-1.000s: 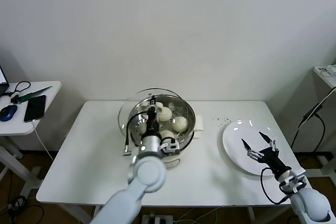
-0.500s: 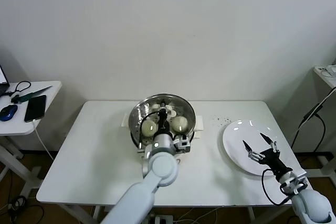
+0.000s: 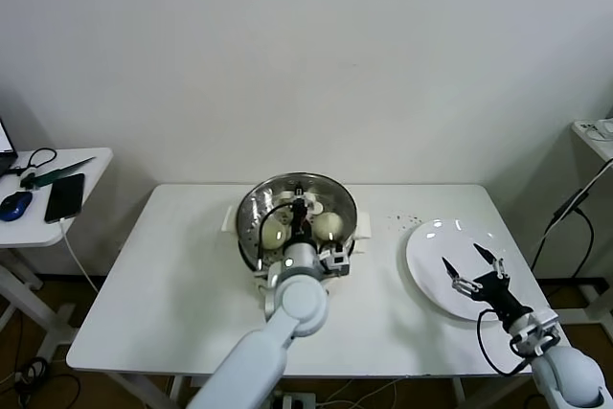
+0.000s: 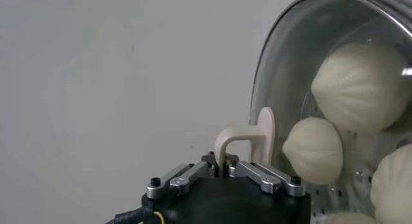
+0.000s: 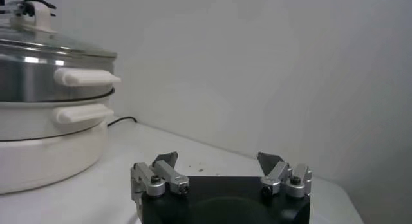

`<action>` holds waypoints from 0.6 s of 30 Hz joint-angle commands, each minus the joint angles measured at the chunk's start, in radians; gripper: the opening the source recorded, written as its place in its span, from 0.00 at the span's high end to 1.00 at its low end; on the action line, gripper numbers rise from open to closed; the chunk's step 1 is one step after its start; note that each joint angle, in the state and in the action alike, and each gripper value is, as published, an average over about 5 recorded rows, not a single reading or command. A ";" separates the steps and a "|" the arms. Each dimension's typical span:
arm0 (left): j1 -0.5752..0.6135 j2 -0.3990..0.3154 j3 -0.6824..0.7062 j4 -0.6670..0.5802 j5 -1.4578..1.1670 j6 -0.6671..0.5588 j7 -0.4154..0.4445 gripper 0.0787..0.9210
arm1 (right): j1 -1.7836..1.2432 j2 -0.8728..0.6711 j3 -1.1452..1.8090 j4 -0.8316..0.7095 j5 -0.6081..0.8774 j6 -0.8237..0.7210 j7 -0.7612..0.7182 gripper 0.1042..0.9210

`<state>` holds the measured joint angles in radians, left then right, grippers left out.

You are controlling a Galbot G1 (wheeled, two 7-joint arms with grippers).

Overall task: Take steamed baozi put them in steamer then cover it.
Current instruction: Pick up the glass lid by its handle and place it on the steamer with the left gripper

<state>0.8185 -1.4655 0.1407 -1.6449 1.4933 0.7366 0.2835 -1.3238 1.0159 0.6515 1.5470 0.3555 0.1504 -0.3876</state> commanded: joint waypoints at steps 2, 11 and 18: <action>0.000 -0.005 -0.002 0.006 0.001 0.049 -0.001 0.92 | 0.000 0.000 0.001 -0.001 -0.005 0.001 -0.005 0.12; 0.003 -0.003 0.005 0.009 -0.003 0.049 -0.020 0.92 | 0.003 0.006 -0.001 -0.002 -0.013 0.004 -0.009 0.12; 0.007 0.003 0.010 0.008 -0.008 0.049 -0.021 0.92 | 0.003 0.004 0.000 -0.002 -0.016 0.004 -0.011 0.12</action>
<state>0.8238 -1.4639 0.1479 -1.6381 1.4894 0.7366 0.2664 -1.3210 1.0209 0.6512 1.5449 0.3409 0.1542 -0.3970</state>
